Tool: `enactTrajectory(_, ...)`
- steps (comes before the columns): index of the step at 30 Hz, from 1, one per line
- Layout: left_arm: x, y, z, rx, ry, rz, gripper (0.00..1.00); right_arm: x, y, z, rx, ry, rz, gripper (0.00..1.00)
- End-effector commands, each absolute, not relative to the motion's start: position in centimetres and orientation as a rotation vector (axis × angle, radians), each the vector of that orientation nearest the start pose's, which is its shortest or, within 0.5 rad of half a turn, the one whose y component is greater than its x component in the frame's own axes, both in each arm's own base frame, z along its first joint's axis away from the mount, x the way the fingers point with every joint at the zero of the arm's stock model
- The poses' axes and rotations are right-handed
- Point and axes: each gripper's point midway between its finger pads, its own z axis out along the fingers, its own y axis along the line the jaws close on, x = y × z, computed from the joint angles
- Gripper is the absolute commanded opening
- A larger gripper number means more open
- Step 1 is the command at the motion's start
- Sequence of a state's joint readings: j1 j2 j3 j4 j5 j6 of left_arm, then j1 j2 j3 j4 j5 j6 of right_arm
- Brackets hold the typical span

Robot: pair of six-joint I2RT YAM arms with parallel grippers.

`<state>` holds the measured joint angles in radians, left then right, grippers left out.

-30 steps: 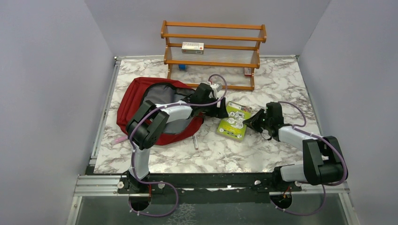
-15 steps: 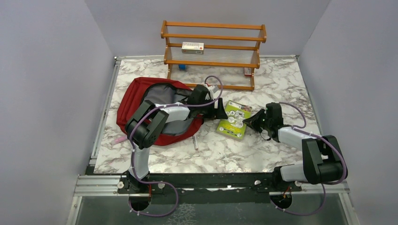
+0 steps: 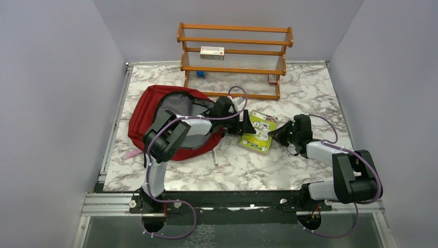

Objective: Pack the student bag
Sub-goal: Pick up the book from the center of the board.

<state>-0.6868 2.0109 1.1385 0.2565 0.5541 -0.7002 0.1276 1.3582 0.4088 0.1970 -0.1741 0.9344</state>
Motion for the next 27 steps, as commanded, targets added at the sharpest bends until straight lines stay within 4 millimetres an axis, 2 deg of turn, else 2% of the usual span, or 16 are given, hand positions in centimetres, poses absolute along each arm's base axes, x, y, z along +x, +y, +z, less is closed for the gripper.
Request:
enactTrajectory(1,27.8,-41.6,4.6,0.386,2.469,-1.454,0.81,26.2,6.8,-2.7,0.999,2.407,0.435,0.00)
enactTrajectory(6,27.9,-42.7,5.5,0.426,2.427,-1.476,0.78,26.4,7.0,-2.5,0.984,2.406,0.452,0.01)
enactTrajectory(15,29.5,-43.7,8.5,0.450,2.311,-1.487,0.52,26.6,7.2,-2.0,0.942,2.397,0.470,0.01)
enactTrajectory(18,29.9,-43.9,9.3,0.465,2.279,-1.485,0.39,26.8,7.2,-1.5,0.918,2.388,0.471,0.02)
enactTrajectory(20,30.2,-44.1,9.9,0.480,2.255,-1.483,0.29,27.0,7.1,-1.0,0.899,2.374,0.476,0.11)
enactTrajectory(23,30.5,-44.3,10.8,0.510,2.219,-1.481,0.13,27.5,6.9,0.5,0.870,2.331,0.478,0.31)
enactTrajectory(25,30.5,-44.4,11.4,0.530,2.195,-1.480,0.08,27.8,6.6,1.8,0.855,2.293,0.465,0.42)
enactTrajectory(27,30.8,-44.3,11.9,0.553,2.171,-1.475,0.03,28.0,6.1,3.2,0.833,2.258,0.447,0.47)
